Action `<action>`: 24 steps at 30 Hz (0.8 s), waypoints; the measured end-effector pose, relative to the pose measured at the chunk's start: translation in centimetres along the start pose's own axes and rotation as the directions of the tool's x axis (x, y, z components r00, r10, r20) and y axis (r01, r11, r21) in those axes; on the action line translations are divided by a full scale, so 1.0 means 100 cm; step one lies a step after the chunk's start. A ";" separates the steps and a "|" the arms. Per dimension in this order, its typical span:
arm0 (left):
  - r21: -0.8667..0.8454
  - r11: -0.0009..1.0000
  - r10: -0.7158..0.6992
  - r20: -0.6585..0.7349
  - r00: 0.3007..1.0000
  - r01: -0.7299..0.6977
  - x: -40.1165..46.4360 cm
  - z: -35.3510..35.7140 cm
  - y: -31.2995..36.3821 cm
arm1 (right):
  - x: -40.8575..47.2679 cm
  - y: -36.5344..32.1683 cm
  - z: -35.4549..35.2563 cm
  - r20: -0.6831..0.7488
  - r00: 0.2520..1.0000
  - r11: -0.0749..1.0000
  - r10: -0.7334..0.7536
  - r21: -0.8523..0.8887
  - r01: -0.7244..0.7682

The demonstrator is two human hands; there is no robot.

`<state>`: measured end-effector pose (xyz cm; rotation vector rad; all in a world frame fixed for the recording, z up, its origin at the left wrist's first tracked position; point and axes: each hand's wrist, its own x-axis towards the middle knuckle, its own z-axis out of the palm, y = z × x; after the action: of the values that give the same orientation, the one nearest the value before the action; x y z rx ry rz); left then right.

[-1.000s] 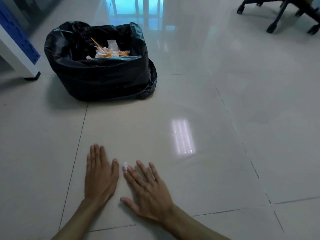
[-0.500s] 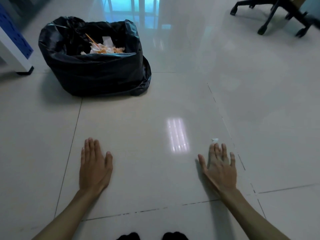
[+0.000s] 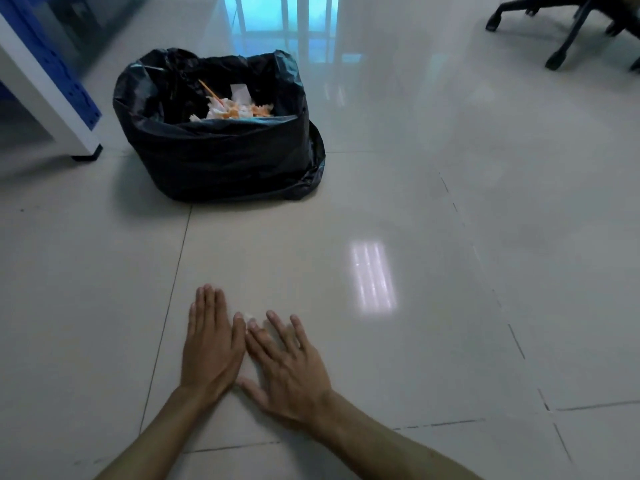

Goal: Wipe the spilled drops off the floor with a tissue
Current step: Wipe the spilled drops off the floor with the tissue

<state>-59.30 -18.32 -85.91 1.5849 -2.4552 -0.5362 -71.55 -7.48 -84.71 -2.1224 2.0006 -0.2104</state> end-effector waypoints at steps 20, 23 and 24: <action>0.078 0.993 0.092 -0.005 0.996 -0.091 0.076 -0.019 -0.039 | 0.090 0.146 -0.055 -0.013 0.891 0.888 0.453 -0.083 -0.452; 0.072 0.994 0.086 -0.031 0.996 -0.083 0.078 -0.018 -0.039 | 0.132 0.087 -0.040 -0.018 0.979 0.978 0.203 -0.043 -0.203; 0.067 0.994 0.091 -0.029 0.995 -0.089 0.079 -0.019 -0.040 | 0.140 0.069 -0.034 -0.035 0.992 0.992 0.121 -0.043 -0.123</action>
<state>-58.66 -27.37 -86.12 1.4857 -2.5304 -0.4179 -78.13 -22.02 -83.77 -2.0267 2.1649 -0.1819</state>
